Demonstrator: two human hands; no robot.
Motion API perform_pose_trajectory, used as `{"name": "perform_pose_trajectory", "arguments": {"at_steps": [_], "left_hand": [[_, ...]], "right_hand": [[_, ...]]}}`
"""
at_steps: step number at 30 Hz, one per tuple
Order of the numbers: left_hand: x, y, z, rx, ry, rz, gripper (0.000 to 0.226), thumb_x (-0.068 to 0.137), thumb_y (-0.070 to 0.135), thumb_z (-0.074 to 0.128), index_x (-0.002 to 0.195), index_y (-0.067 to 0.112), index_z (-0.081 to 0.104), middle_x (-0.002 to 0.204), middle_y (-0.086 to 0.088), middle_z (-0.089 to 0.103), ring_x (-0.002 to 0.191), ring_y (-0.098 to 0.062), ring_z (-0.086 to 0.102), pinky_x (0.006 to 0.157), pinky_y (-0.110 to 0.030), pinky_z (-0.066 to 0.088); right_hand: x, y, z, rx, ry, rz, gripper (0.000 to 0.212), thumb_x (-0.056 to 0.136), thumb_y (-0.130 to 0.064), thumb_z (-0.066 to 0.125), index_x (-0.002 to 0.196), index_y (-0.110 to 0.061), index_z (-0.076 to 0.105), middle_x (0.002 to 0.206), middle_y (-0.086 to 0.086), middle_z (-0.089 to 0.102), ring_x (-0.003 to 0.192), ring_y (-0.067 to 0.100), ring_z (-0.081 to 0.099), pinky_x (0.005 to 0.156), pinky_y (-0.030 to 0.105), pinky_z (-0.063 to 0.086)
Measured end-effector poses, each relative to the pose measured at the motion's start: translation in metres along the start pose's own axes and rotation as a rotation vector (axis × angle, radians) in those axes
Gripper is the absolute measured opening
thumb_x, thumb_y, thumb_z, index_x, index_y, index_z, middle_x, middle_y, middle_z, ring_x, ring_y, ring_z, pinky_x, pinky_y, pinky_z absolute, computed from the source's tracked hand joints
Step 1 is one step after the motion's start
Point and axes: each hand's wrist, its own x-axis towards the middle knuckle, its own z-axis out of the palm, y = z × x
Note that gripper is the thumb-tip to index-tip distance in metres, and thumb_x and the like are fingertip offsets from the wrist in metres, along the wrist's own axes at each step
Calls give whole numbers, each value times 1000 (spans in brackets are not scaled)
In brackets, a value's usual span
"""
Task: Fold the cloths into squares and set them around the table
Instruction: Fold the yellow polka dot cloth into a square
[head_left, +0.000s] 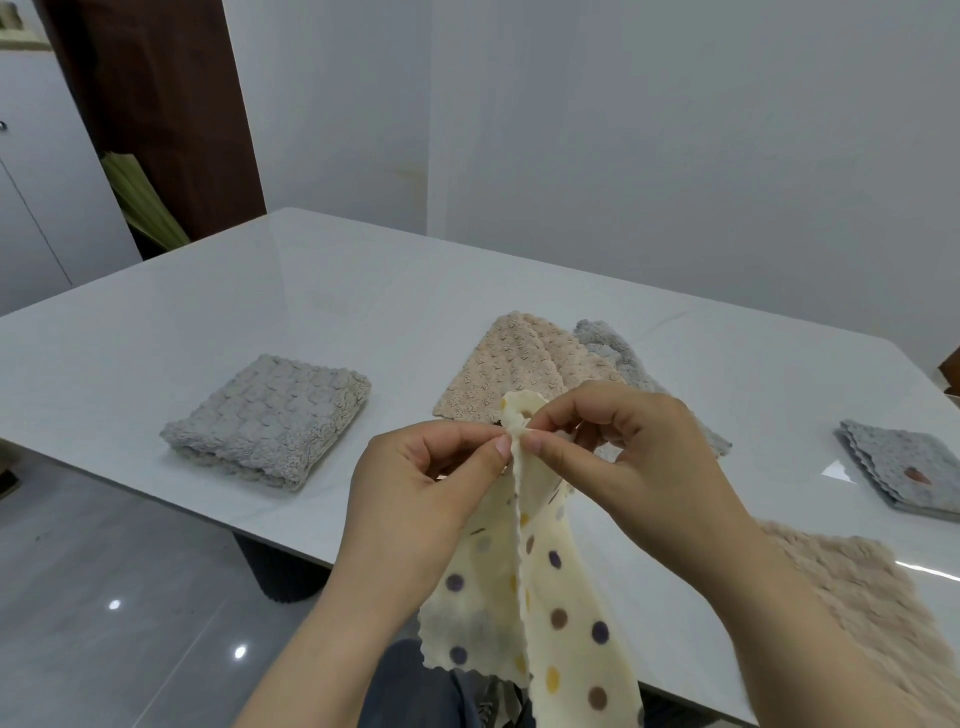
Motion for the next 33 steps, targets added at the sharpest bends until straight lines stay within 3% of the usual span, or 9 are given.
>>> {"name": "perform_pose_trajectory", "arguments": {"at_steps": [6,10,15,20,24,29,33], "left_hand": [[-1,0,0,20,3,10,10,78,18,71,75,25,78,71,7,74,65,-1,64,59,-15,49],[-2,2,0,26,4,19,13,80,19,69,72,26,77,66,8,72,57,2,59,57,-14,48],[-1,1,0,18,15,10,9,78,18,73,75,25,78,73,6,74,66,-3,65,57,-13,48],[0,2,-2,41,44,43,12,78,17,72,71,24,77,70,6,73,65,-7,64,57,-18,49],[2,9,-6,19,61,71,12,79,15,70,71,22,76,68,8,72,55,1,57,55,-12,47],[9,16,-12,-20,81,92,10,80,12,68,74,16,75,68,5,72,55,1,58,57,-10,48],[16,19,-18,-48,62,90,11,82,14,65,76,15,74,68,0,71,62,-10,63,65,-21,55]], "right_hand": [[-1,1,0,-3,7,9,8,80,-25,73,73,-23,73,72,-7,67,66,8,58,60,13,46],[-1,2,0,-3,9,7,7,80,-24,74,73,-23,73,71,-7,67,66,10,58,60,15,47],[0,2,1,-7,7,-4,8,80,-25,73,73,-23,72,72,-6,68,65,11,60,60,18,49],[2,4,-4,-5,0,8,7,81,-27,73,75,-26,72,77,-9,69,62,10,60,57,14,46],[5,9,-17,-69,-29,31,4,81,-36,72,80,-32,71,84,-12,68,70,13,62,67,35,56],[12,12,-34,-165,-50,20,4,81,-36,70,82,-33,71,88,-17,68,73,11,61,71,28,52],[18,13,-46,-265,-82,-2,4,84,-33,68,86,-35,70,85,-18,67,77,7,61,68,16,47]]}}
